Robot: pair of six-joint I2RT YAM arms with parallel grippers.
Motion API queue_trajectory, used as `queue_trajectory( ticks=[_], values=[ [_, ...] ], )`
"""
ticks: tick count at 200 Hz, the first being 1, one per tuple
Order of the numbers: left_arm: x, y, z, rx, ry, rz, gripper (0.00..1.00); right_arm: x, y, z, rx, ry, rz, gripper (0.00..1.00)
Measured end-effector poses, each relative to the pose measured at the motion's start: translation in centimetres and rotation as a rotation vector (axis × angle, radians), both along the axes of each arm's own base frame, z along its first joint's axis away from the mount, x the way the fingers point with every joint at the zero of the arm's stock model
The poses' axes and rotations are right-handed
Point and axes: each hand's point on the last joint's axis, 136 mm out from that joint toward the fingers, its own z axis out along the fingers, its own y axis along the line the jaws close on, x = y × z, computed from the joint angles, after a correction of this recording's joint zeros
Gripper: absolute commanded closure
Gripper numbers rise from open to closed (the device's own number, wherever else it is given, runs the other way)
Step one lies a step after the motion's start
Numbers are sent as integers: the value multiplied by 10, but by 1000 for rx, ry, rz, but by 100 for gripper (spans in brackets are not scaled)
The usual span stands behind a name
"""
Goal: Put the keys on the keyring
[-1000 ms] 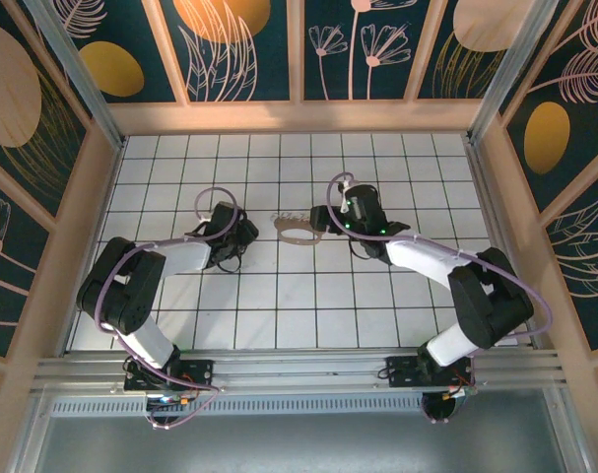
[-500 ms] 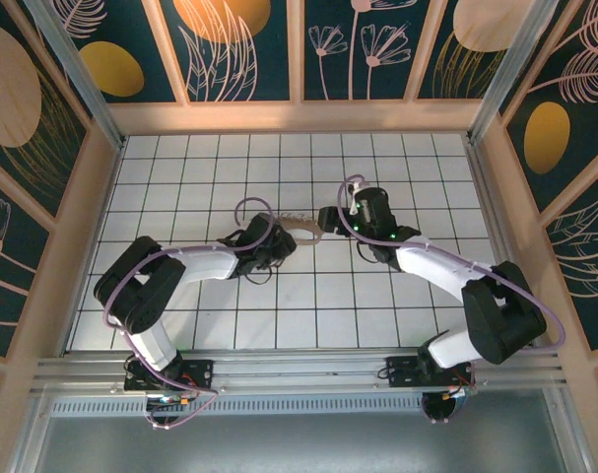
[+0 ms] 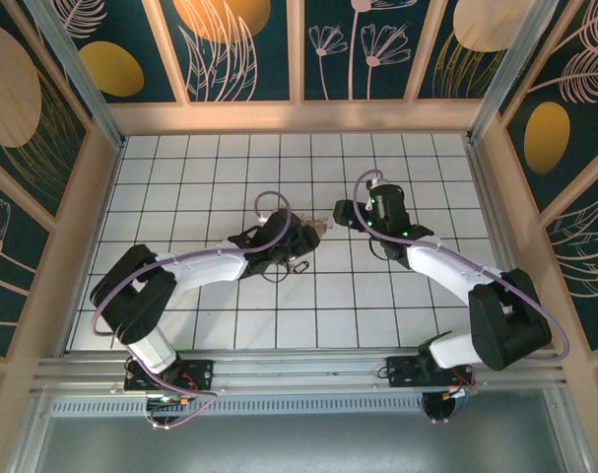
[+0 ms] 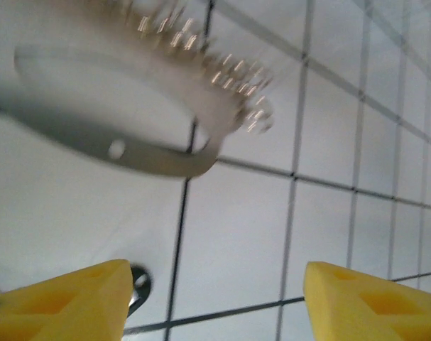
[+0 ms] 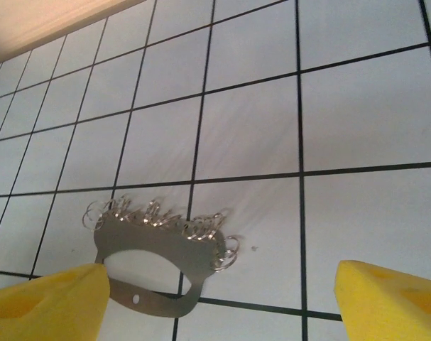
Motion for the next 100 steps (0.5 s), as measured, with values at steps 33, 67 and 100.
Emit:
queue_trajectory(
  ticks=[33,67,100],
  values=[
    [40,1,73,-9,-186,50,26,3,-6,-9,10,31,-10,17],
    [81,43,89,37,-251,132,18,1,-3,-31,9,93,23,18],
    [113,85,80,101,-256,205,12,-8,7,-52,33,166,75,18]
  ],
)
